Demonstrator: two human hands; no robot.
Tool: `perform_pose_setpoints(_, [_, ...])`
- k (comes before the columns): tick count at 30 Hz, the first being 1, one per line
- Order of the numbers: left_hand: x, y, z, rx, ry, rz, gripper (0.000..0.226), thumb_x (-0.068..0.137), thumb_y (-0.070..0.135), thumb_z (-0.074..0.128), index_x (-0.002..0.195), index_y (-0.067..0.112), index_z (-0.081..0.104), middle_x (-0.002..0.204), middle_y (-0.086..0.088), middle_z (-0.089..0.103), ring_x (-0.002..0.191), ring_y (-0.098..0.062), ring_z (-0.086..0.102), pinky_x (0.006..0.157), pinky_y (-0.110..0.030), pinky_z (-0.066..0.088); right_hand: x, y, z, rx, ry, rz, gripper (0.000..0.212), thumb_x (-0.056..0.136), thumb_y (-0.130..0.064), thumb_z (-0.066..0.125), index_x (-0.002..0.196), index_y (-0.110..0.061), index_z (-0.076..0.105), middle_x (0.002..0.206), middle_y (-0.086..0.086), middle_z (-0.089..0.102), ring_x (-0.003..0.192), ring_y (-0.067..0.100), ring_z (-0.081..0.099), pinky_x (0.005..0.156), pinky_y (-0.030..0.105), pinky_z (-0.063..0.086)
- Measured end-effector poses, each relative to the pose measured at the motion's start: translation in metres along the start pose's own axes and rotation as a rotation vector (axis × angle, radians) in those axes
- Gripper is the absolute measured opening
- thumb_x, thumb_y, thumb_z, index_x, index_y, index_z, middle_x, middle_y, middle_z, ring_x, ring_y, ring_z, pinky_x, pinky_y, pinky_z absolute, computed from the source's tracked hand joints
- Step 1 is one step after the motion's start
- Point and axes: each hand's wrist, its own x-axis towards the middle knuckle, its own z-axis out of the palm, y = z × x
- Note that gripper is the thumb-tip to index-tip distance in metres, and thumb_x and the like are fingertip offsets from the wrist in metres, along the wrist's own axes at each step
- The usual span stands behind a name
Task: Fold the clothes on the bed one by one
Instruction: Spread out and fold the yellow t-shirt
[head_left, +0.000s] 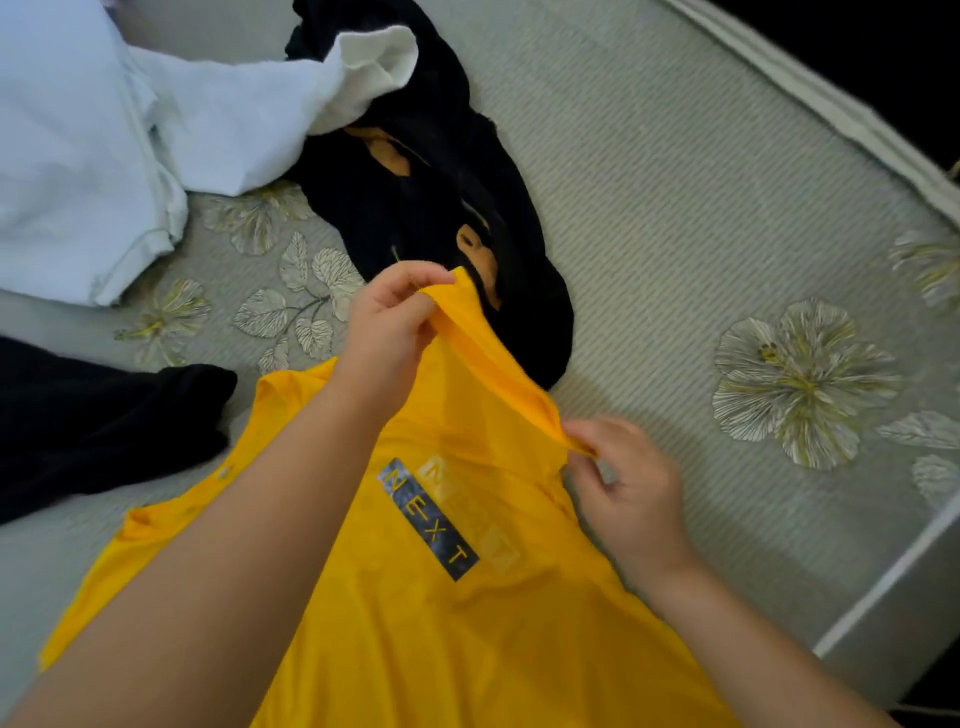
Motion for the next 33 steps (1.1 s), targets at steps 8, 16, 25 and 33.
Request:
perform_pose_setpoints(8, [-0.093, -0.067, -0.116, 0.429, 0.251, -0.405, 0.044, 0.077, -0.024, 0.034, 0.06, 0.014, 0.05, 0.063, -0.003, 0.046, 0.06, -0.01, 0.045, 0.053, -0.018, 0.032, -0.063, -0.017, 0.022, -0.194, -0.611, -0.507, 0.045, 0.067, -0.008, 0.072, 0.11, -0.013, 0.06, 0.097, 0.0, 0.071, 0.087, 0.013, 0.068, 0.086, 0.062, 0.042])
perform_pose_setpoints(16, [-0.069, -0.07, -0.11, 0.998, 0.331, -0.142, 0.02, 0.086, 0.011, 0.053, 0.103, 0.002, 0.059, 0.105, -0.013, 0.063, 0.099, -0.03, 0.056, 0.072, -0.029, 0.036, -0.03, -0.003, 0.026, -0.526, -0.568, -0.313, 0.061, 0.048, -0.017, 0.087, 0.105, -0.007, 0.067, 0.092, 0.015, 0.066, 0.081, 0.032, 0.065, 0.067, 0.042, 0.053])
perform_pose_setpoints(25, [0.003, -0.063, -0.057, 0.928, 0.18, -0.18, 0.025, 0.091, 0.023, 0.052, 0.097, 0.001, 0.062, 0.083, -0.01, 0.062, 0.093, -0.026, 0.056, 0.07, -0.026, 0.036, -0.052, -0.008, 0.033, -0.401, -0.414, -0.211, 0.026, 0.047, 0.019, 0.077, 0.062, 0.002, 0.065, 0.057, 0.013, 0.053, 0.045, 0.026, 0.051, 0.038, 0.029, 0.045])
perform_pose_setpoints(33, [0.019, -0.08, -0.046, 0.729, 0.291, 0.055, 0.022, 0.093, 0.011, 0.047, 0.108, 0.0, 0.058, 0.096, -0.008, 0.056, 0.087, -0.012, 0.047, 0.076, -0.016, 0.035, -0.043, 0.026, 0.024, -0.425, -0.419, -0.28, 0.028, 0.057, 0.013, 0.076, 0.083, 0.002, 0.071, 0.075, 0.02, 0.064, 0.063, 0.032, 0.062, 0.055, 0.035, 0.052])
